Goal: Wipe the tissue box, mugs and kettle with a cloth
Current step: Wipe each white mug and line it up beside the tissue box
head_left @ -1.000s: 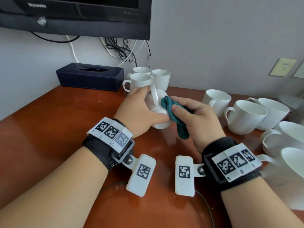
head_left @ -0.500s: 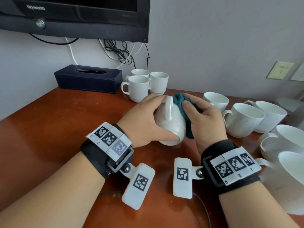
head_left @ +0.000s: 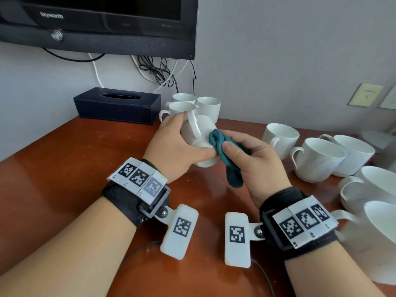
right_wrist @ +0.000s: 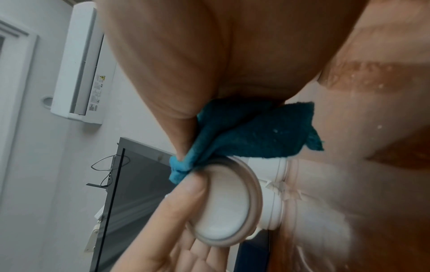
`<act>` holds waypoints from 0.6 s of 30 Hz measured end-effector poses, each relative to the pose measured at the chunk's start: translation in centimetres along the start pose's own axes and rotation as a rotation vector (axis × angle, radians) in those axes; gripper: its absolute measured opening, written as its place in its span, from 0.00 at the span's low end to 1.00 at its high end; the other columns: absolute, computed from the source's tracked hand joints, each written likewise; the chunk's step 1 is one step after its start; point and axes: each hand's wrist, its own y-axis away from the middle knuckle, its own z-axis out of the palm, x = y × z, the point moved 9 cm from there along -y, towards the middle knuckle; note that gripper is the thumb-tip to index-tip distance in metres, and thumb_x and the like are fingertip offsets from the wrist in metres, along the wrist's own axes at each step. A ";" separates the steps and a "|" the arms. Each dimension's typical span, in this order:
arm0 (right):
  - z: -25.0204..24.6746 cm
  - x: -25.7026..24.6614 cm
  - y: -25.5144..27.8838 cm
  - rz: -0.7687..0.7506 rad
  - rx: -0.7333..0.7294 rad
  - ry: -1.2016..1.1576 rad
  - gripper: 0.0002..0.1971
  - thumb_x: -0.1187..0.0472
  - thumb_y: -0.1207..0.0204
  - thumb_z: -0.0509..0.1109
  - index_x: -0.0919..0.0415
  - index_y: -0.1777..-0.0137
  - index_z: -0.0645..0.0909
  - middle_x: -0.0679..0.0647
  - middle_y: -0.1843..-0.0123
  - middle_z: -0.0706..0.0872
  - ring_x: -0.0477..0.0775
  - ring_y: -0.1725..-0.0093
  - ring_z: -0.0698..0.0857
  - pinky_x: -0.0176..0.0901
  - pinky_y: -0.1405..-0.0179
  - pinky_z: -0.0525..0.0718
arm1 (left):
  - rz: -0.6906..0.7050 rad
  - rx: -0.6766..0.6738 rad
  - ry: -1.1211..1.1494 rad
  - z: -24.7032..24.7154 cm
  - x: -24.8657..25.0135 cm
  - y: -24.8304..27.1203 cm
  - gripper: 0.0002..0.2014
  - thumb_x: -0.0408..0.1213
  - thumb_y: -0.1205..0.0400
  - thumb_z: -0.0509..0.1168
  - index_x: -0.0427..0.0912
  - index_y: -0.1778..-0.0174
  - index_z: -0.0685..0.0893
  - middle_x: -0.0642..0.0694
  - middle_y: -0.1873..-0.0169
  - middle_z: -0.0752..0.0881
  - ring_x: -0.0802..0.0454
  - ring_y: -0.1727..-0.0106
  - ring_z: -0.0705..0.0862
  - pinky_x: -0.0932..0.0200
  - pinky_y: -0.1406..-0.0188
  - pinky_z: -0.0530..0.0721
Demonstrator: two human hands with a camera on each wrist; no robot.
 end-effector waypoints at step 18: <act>-1.1 -0.4 -0.2 -0.010 0.075 -0.049 0.13 0.65 0.12 0.68 0.59 0.31 0.88 0.55 0.38 0.93 0.58 0.35 0.90 0.57 0.32 0.87 | 0.030 -0.154 0.215 1.8 0.7 0.5 0.45 0.56 0.40 0.89 0.54 0.26 0.80 0.51 0.30 0.86 0.48 0.28 0.85 0.37 0.29 0.85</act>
